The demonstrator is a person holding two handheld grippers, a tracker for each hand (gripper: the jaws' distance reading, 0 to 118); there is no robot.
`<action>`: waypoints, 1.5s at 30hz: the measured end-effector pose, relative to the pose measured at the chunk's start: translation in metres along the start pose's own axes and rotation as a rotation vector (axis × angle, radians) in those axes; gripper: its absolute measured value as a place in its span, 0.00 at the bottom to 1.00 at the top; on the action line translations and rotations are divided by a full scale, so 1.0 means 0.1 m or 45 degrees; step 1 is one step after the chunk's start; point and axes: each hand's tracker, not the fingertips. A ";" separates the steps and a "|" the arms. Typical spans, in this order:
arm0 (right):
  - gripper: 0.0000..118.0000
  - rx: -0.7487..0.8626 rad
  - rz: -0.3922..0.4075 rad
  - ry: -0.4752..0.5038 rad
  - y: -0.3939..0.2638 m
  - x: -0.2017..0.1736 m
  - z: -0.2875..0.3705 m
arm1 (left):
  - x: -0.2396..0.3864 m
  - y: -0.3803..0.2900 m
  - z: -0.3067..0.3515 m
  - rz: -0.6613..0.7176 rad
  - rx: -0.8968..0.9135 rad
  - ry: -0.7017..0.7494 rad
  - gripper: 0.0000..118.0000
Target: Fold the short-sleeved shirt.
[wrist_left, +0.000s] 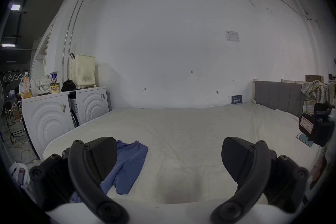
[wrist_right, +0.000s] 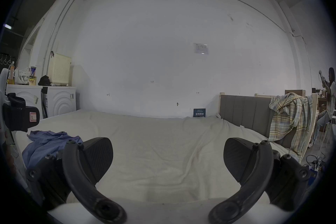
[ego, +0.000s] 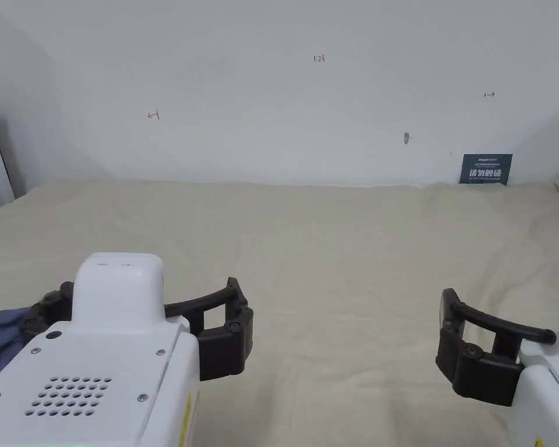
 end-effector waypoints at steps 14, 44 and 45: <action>1.00 -0.016 -0.002 -0.006 -0.02 0.00 -0.01 | -0.01 -0.04 -0.03 0.000 -0.015 0.009 0.98; 1.00 0.025 0.427 0.066 -0.12 -0.63 0.04 | -0.54 -0.38 -0.27 0.635 -0.074 -0.064 0.98; 1.00 0.003 0.242 0.111 -0.09 -0.52 0.02 | -0.40 -0.29 -0.22 0.449 -0.040 -0.010 0.98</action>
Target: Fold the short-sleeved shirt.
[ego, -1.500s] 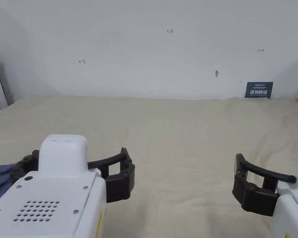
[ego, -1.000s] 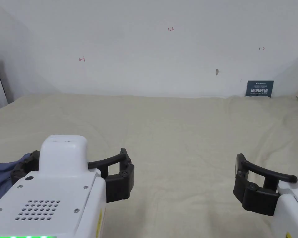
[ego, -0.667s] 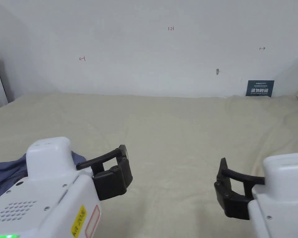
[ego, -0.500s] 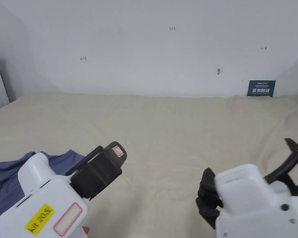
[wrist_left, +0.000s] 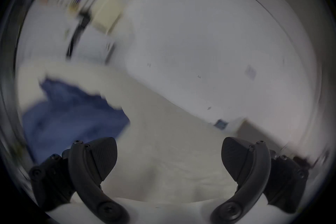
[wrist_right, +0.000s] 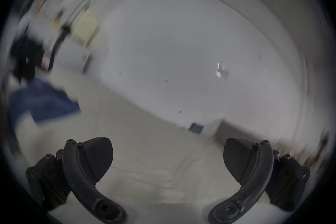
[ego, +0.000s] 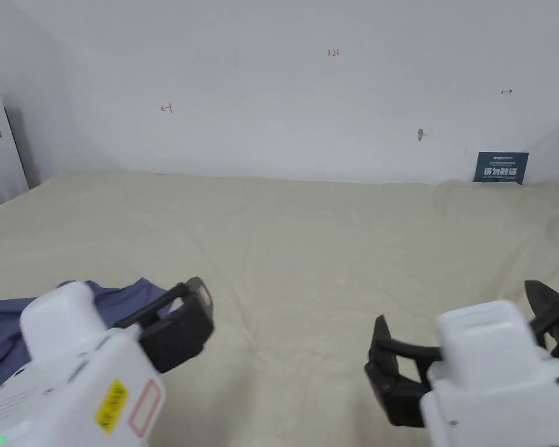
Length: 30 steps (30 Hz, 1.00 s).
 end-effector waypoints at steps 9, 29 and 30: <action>1.00 0.066 -0.516 -0.038 -0.18 0.37 -0.03 | 0.70 -0.15 0.28 -0.601 0.162 -0.004 0.98; 0.59 0.070 -0.213 -0.075 0.01 0.21 0.06 | 0.50 -0.08 0.12 -0.465 0.064 -0.038 0.05; 0.36 0.072 -0.201 -0.070 0.02 0.20 0.05 | 0.49 -0.09 0.14 -0.449 0.071 -0.036 0.05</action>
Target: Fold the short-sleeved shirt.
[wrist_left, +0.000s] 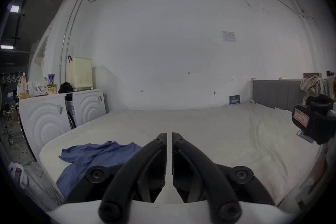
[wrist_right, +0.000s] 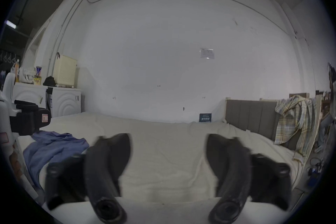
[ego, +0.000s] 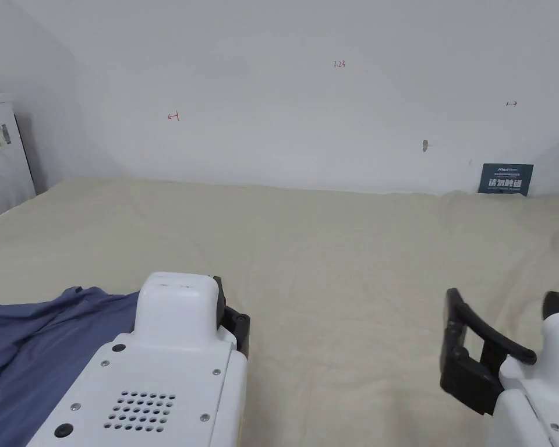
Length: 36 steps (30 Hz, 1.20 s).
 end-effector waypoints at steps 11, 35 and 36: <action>0.00 -0.029 -0.040 -0.010 -0.08 -0.12 -0.07 | 0.03 -0.04 0.01 -0.051 0.017 -0.047 0.00; 0.00 -0.185 -0.020 0.896 -0.04 -2.09 -0.26 | -1.84 -0.17 0.58 0.054 -0.118 0.679 0.00; 0.00 -0.195 -0.015 0.910 -0.05 -2.14 -0.26 | -1.88 -0.19 0.56 0.059 -0.137 0.689 0.00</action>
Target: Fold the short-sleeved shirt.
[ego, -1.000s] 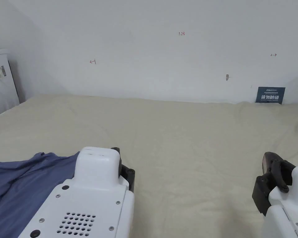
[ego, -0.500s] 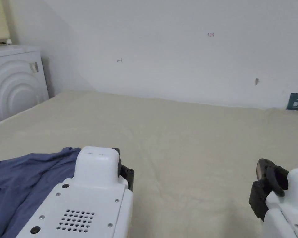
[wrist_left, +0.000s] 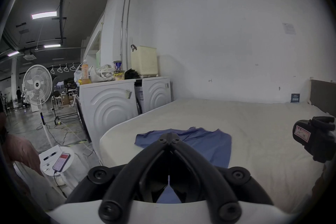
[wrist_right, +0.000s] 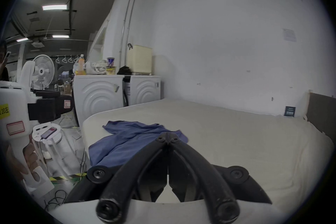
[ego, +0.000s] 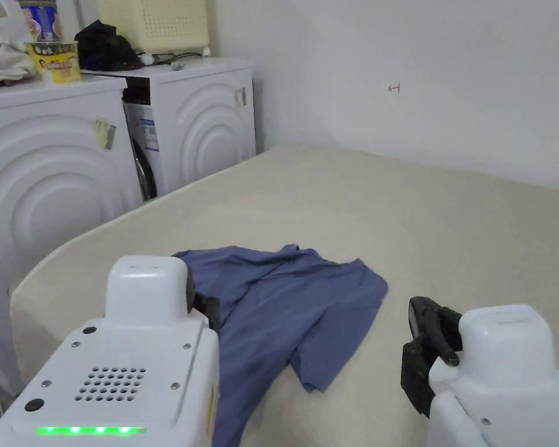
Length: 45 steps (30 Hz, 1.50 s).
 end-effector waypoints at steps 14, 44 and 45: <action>0.00 -0.212 -0.019 -0.033 -0.32 0.06 -0.47 | -0.02 -0.53 -1.93 0.190 -0.688 -0.207 0.31; 0.00 -0.426 -0.162 -0.111 -0.63 0.42 -0.61 | 0.67 -1.08 -3.02 -0.038 -1.148 -0.318 1.00; 0.00 -0.426 -0.155 -0.111 -0.63 0.43 -0.59 | 0.67 -1.01 -2.97 -0.042 -1.158 -0.314 0.99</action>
